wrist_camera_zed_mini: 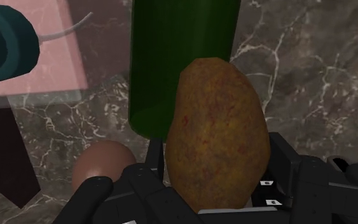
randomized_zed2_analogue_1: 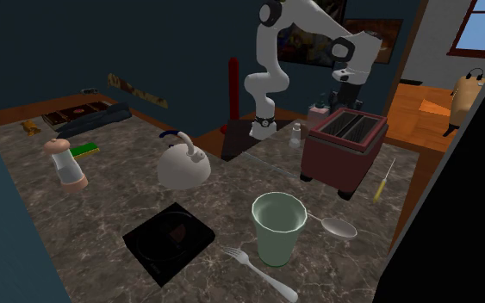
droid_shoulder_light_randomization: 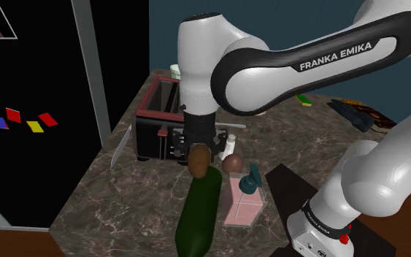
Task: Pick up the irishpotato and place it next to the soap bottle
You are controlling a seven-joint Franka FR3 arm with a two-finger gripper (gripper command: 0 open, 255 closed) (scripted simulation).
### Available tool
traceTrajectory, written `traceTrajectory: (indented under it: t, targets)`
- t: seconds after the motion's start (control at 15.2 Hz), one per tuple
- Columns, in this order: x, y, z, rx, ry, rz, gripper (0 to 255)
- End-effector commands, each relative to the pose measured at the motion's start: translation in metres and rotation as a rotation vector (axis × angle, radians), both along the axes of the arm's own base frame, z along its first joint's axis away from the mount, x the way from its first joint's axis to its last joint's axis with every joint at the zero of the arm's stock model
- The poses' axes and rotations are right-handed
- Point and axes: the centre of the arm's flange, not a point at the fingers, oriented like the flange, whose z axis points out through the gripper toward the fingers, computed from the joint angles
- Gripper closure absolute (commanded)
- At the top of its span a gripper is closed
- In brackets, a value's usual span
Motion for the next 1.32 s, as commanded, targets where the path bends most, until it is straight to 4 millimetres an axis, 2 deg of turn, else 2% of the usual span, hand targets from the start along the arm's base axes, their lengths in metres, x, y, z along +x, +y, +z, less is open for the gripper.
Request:
traceTrajectory:
  t: [0.0,0.86,1.25]
  targets:
    - [0.000,0.000,-0.012,0.000,0.000,0.000,255]
    - [0.000,0.000,-0.082,0.000,0.000,0.000,255]
    - [0.000,0.000,-0.082,0.000,0.000,0.000,255]
